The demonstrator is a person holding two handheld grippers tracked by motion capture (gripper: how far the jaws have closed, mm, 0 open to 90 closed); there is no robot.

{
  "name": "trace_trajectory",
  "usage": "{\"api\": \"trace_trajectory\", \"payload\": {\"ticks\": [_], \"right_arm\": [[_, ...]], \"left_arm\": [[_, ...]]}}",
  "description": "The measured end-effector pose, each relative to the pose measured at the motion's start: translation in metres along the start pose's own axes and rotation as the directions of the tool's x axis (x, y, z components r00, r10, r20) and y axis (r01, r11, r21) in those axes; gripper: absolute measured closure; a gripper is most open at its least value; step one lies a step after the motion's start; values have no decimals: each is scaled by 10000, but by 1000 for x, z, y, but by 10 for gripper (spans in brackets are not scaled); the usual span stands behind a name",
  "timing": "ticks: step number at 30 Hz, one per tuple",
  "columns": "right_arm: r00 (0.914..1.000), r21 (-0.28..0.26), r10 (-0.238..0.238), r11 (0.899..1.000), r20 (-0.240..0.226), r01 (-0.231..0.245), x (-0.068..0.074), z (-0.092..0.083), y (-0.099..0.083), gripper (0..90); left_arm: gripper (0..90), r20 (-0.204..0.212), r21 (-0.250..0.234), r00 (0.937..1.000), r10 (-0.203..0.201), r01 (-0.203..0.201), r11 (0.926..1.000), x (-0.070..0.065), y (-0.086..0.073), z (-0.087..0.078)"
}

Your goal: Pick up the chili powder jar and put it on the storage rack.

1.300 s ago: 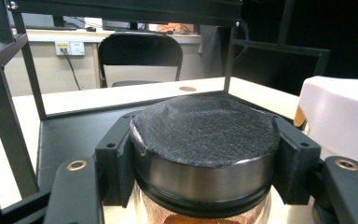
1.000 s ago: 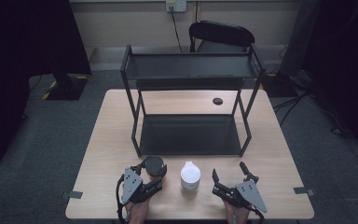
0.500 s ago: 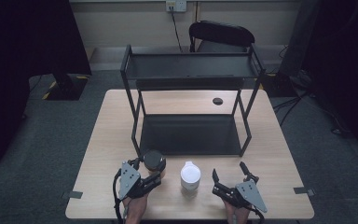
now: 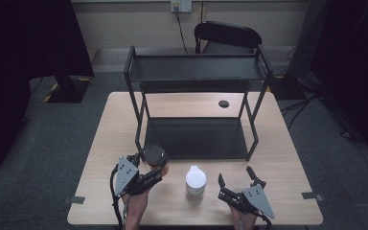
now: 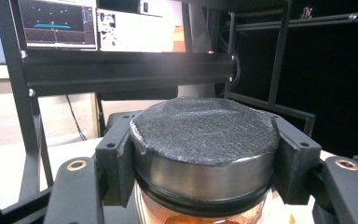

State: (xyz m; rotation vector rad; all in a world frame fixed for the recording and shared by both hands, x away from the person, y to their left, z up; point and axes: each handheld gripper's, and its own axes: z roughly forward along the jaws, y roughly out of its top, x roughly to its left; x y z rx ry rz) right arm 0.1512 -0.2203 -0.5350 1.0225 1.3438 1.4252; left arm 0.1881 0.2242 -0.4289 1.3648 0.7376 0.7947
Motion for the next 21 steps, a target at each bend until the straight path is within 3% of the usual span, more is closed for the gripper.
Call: {"api": "trace_trajectory", "payload": {"ticks": [14,21], "right_arm": [[10000,2,-5,10000,45,5,1,0,0,7],[10000,8,-10,10000,93,10,1,0,0,7]], "left_arm": [[354,131,-528,9999,74,-67,9986,10,40,15],[354,102,-565,9988,484,-477,9973,14,64,25]]}}
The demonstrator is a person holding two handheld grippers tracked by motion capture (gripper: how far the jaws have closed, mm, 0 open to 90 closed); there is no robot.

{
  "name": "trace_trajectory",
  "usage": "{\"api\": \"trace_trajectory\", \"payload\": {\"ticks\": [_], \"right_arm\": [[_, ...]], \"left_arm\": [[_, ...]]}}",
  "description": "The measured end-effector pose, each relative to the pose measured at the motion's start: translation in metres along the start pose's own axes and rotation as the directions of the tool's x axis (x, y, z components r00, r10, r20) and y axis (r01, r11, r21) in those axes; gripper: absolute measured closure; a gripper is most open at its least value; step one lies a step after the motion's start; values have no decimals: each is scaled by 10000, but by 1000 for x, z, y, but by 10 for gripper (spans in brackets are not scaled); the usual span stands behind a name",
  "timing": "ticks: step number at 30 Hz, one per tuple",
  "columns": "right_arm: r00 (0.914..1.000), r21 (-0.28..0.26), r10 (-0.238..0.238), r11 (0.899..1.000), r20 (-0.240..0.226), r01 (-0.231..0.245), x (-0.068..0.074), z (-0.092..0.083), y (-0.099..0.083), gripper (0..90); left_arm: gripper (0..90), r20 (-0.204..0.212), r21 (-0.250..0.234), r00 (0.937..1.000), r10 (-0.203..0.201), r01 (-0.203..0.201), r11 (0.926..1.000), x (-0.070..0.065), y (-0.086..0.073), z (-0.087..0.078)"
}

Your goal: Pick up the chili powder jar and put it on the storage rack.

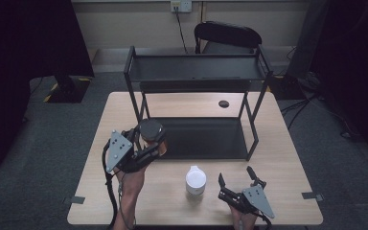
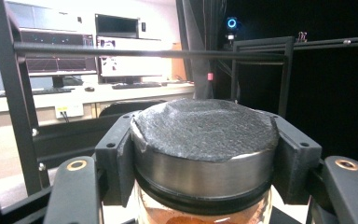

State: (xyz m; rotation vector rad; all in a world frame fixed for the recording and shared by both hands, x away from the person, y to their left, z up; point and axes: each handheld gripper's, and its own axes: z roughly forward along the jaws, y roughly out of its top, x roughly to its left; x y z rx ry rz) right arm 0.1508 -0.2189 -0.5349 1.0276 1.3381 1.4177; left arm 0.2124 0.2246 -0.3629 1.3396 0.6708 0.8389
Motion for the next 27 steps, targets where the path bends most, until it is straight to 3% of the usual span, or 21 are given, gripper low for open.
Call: {"api": "trace_trajectory", "payload": {"ticks": [19,27], "right_arm": [[10000,-8,-2,10000,-43,2,-1,0,0,7],[10000,-9,-5,10000,-43,4,-1,0,0,7]], "left_arm": [[354,63,-679,9995,302,-297,9972,8,59,37],[354,73,-692,9998,159,-153,9975,16,84,60]]}}
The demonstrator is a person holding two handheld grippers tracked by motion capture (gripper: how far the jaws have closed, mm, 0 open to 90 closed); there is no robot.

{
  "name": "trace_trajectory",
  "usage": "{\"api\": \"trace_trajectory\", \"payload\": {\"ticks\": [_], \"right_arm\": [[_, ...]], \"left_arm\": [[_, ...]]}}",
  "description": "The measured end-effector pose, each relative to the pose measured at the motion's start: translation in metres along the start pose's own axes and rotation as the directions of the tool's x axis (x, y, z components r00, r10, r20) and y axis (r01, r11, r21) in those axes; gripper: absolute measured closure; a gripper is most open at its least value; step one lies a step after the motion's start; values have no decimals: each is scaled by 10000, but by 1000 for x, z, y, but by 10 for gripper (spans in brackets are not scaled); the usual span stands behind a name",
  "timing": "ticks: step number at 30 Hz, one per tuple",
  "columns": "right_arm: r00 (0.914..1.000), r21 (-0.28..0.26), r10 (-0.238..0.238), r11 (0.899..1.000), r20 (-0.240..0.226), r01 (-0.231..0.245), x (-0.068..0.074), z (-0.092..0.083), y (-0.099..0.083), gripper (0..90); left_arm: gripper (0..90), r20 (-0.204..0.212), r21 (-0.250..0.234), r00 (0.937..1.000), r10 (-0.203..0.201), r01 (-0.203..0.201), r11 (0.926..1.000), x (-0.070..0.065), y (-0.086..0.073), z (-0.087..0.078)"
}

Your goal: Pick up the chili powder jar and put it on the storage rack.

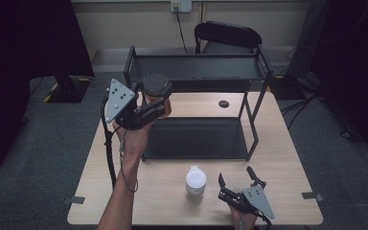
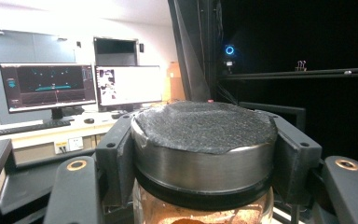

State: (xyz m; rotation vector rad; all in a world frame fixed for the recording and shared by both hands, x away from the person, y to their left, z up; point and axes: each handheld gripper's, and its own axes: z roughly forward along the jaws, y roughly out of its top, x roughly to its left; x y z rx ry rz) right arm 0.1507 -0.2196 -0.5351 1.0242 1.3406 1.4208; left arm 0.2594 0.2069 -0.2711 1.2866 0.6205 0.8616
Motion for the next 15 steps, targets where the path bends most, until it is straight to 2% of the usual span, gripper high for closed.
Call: {"api": "trace_trajectory", "payload": {"ticks": [8,15], "right_arm": [[10000,2,2,10000,-2,-2,0,0,0,7],[10000,6,3,10000,-28,-3,-1,0,0,7]], "left_arm": [[354,-165,149,9994,315,-313,9994,4,21,21],[354,-329,181,9992,218,-213,9996,9,35,41]]}}
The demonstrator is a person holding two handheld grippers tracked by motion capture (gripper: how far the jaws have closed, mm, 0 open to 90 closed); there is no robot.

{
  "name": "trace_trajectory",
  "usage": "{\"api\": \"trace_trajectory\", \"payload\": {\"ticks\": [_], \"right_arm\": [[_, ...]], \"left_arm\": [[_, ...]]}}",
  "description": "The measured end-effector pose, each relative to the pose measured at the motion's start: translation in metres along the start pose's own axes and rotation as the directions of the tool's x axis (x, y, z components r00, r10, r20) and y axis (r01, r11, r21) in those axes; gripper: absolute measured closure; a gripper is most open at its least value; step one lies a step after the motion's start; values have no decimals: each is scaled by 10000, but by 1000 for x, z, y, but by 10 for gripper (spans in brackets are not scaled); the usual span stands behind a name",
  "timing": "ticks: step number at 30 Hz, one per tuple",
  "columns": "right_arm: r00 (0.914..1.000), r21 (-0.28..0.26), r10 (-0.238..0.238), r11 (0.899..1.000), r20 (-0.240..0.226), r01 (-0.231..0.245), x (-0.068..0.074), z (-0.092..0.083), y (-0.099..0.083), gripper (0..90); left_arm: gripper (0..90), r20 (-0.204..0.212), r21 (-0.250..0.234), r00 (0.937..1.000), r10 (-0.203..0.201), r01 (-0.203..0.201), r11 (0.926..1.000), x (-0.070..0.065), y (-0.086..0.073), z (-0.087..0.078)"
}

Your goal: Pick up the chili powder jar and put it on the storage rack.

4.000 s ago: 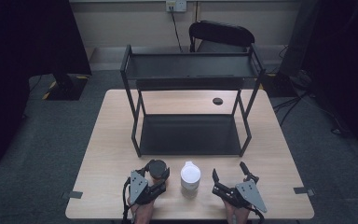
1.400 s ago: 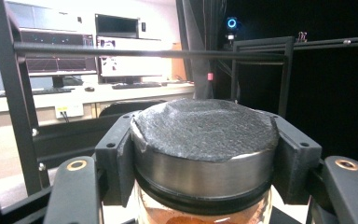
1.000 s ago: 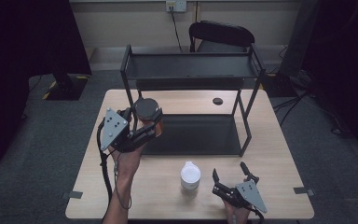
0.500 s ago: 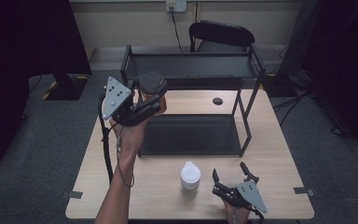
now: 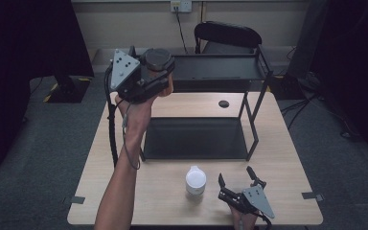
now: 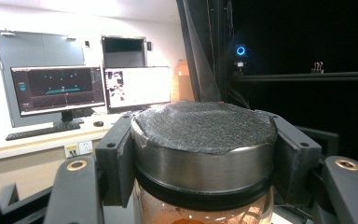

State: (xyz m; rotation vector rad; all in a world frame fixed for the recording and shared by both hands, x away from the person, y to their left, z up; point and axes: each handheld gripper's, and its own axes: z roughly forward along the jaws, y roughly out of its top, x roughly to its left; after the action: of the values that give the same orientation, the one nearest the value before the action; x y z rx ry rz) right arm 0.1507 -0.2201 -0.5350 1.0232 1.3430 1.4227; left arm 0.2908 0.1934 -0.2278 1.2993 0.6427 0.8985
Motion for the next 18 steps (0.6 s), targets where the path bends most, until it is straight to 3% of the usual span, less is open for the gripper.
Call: {"api": "trace_trajectory", "payload": {"ticks": [7,13,16,18], "right_arm": [[10000,-6,-5,10000,-5,5,0,0,0,7],[10000,-6,-6,10000,22,6,0,0,0,7],[10000,-6,-4,10000,43,4,1,0,0,7],[10000,-7,0,10000,41,0,1,0,0,7]], "left_arm": [[355,-91,115,9998,197,-196,9997,4,11,28],[355,-301,155,9994,196,-191,9997,3,7,46],[355,-683,279,9973,263,-244,9993,-1,5,53],[355,-724,318,9973,138,-115,9994,1,3,57]]}}
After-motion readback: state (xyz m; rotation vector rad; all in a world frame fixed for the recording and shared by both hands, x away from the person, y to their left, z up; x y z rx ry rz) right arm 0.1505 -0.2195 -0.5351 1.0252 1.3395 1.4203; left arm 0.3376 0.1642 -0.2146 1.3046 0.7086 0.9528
